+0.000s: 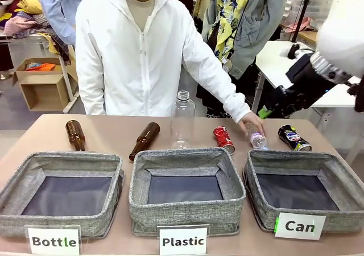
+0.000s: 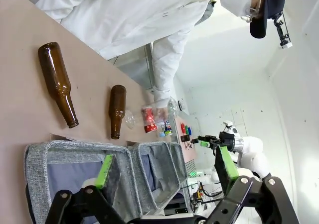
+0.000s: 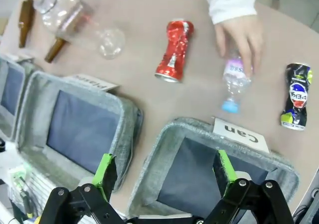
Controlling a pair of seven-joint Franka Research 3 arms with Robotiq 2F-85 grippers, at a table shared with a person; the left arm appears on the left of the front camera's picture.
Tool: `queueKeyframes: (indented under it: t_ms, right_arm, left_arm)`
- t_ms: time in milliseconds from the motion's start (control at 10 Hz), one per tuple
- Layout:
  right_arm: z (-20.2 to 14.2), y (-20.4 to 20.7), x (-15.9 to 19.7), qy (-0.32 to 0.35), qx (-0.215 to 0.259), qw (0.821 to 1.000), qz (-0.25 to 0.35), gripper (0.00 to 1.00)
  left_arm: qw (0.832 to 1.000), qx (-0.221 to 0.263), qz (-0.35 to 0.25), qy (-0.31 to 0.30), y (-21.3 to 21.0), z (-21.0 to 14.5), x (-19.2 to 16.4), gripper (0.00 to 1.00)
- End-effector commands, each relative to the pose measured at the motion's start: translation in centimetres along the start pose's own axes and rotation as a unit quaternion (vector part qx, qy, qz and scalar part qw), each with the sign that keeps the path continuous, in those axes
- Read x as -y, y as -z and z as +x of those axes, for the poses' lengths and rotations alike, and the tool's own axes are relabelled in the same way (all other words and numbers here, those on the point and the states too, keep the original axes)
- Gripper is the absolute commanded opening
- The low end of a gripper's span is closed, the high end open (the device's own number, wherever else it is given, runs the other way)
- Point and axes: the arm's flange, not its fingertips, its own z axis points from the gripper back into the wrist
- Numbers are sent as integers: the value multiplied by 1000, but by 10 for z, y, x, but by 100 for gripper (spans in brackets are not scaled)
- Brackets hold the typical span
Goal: Sort the can waste into the basket.
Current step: Pick up the can waste from the table and place it in the right Fabric basket.
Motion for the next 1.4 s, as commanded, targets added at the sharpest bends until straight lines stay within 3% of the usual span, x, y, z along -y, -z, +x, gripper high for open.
queueKeyframes:
  t_ms: [0, 300, 500, 700, 1100, 1300]
  right_arm:
    - [4, -15, 15, 22, 14, 1000, 6, 100]
    - [-94, -85, 77, 29, 1, 998, 63, 100]
    - [-147, -93, 114, 72, 33, 992, 96, 100]
    - [-176, -87, 135, 126, 75, 981, 128, 100]
    - [-155, -77, 132, 123, 91, 980, 131, 100]
    - [-99, -59, 108, 87, 89, 983, 136, 100]
  left_arm:
    - [1000, -3, -4, 12, -1, 0, 1, 100]
    - [1000, -3, -4, 12, -1, 0, 1, 100]
    - [1000, -3, -4, 12, -1, 0, 1, 100]
    - [1000, -3, -4, 12, -1, 0, 1, 100]
    - [1000, -3, -4, 12, -1, 0, 1, 100]
    - [1000, -3, -4, 12, -1, 0, 1, 100]
